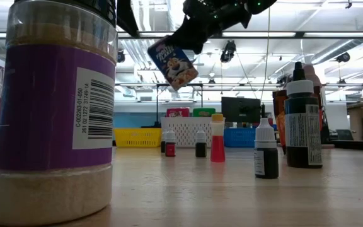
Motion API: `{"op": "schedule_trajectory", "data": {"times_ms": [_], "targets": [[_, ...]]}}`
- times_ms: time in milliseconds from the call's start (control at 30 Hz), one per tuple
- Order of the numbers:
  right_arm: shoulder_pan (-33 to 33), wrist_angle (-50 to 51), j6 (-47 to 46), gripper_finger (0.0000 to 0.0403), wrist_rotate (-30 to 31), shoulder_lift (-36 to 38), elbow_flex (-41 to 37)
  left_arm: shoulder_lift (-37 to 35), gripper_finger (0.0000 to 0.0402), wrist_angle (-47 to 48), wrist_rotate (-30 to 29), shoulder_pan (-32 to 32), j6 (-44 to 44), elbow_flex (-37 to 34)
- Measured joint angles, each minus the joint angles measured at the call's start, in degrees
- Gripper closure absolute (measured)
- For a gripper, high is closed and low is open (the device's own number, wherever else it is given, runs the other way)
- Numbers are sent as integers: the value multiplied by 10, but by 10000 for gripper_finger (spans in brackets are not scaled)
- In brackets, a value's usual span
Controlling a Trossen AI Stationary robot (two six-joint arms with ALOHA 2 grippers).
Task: Pick & Place Kitchen Items
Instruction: Put the blue cereal box into the white basket
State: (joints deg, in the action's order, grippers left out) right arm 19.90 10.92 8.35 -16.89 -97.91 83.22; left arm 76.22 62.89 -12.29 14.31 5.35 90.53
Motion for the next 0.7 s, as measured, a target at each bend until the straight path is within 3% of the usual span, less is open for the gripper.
{"op": "schedule_trajectory", "data": {"times_ms": [133, 400, 567, 700], "targets": [[-1, 1, -7, 277, 58, 0, 0, -50, 110, -42, 0, 0, -27, -57], [-1, -18, -49, 288, 151, 0, -8, -161, 112, -195, 3, 0, -50, -240], [-1, -80, -76, 278, 213, 0, -45, -209, 112, -286, 5, 0, -52, -341], [-1, -183, -116, 285, 294, 0, -97, -231, 112, -323, 8, 0, -60, -387]]}}
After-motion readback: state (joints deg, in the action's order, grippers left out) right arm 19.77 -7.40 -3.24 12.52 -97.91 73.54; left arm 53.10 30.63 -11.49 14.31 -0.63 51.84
